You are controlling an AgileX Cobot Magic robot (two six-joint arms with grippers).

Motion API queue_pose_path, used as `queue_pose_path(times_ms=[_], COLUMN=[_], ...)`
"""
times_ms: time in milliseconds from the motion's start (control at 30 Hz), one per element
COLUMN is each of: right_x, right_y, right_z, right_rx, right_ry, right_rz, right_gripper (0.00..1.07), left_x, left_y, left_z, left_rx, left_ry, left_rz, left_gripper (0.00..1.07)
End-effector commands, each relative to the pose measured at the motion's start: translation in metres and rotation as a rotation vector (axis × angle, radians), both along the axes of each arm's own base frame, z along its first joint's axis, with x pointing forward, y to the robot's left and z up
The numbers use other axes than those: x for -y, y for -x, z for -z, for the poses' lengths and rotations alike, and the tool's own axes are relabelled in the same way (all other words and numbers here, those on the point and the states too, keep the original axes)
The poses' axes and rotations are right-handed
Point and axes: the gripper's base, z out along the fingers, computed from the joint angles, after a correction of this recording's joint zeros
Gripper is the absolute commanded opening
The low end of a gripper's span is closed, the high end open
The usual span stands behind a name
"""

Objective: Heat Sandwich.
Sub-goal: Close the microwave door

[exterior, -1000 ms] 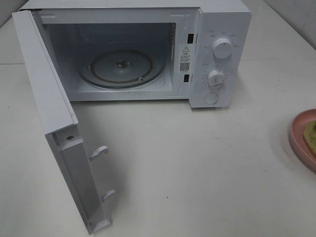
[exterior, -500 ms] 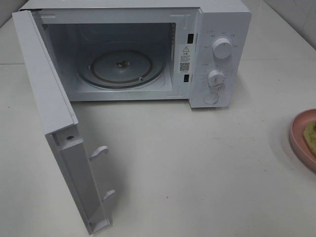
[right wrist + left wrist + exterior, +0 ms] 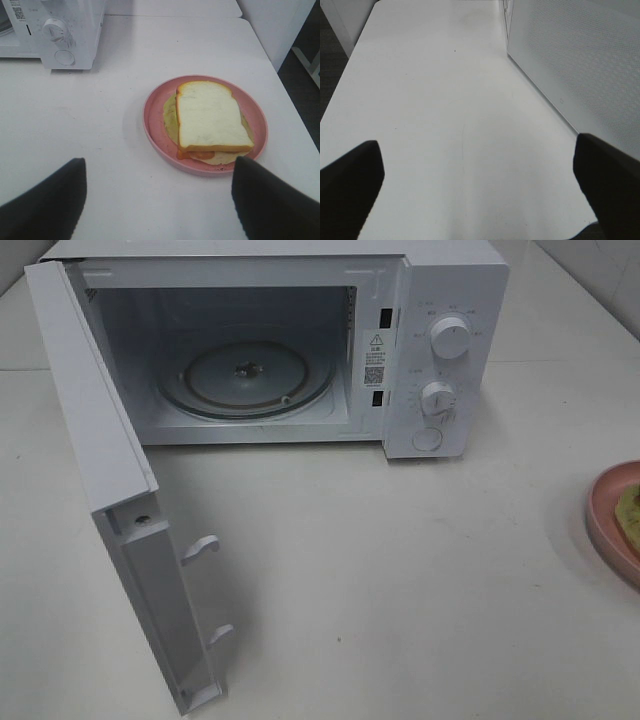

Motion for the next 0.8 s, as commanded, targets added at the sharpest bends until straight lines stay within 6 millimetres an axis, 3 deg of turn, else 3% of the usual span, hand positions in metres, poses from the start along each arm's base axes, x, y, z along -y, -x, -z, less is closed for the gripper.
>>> queue_pose_path(times_ms=[33,800], right_x=[-0.0002,-0.0002], right_y=[0.0037,0.0037], right_z=[0.0,0.0], right_rx=[0.037,0.037], right_ry=[0.003,0.003], right_rz=[0.001,0.001], right_gripper=[0.76,0.75], left_x=[0.0001,0.0001], left_y=[0.0018,0.0018], left_z=[-0.0006,-0.0006], left_rx=[0.026,0.026], left_ry=[0.001,0.001], left_rz=[-0.002,-0.002], left_gripper=[0.98,0.98])
